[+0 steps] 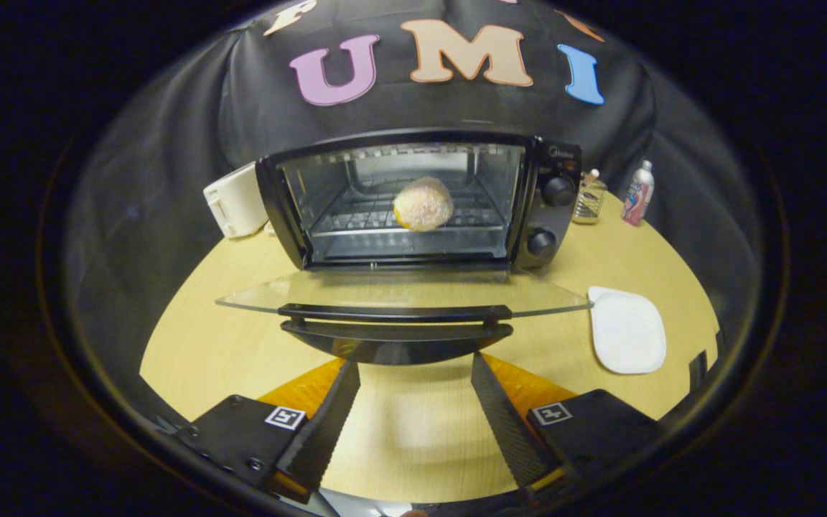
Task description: Open the toaster oven, put the food inside, and close the toaster oven door.
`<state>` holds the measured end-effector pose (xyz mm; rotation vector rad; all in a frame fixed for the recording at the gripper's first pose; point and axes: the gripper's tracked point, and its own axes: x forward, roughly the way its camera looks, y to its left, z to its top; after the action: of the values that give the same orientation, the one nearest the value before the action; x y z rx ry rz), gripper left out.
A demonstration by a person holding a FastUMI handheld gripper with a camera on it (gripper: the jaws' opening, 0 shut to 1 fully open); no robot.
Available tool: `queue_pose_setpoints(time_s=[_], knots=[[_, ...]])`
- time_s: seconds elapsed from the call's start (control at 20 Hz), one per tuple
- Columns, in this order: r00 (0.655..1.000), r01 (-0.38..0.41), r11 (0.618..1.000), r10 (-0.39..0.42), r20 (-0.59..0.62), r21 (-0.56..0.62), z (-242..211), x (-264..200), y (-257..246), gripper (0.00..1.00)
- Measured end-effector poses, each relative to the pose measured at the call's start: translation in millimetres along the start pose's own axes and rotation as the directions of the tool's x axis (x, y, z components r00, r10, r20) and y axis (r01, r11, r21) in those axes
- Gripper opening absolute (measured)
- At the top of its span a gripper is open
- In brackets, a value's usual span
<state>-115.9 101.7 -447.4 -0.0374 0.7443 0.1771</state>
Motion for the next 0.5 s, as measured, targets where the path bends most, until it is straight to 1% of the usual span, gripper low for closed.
queue_pose_setpoints(time_s=[0.25,0.5], knots=[[0.995,-0.010,1.000,0.008,0.097,0.019,55.2,9.8,4.4,0.98],[0.985,-0.023,0.999,0.014,0.171,0.048,98.7,18.1,7.2,0.98]])
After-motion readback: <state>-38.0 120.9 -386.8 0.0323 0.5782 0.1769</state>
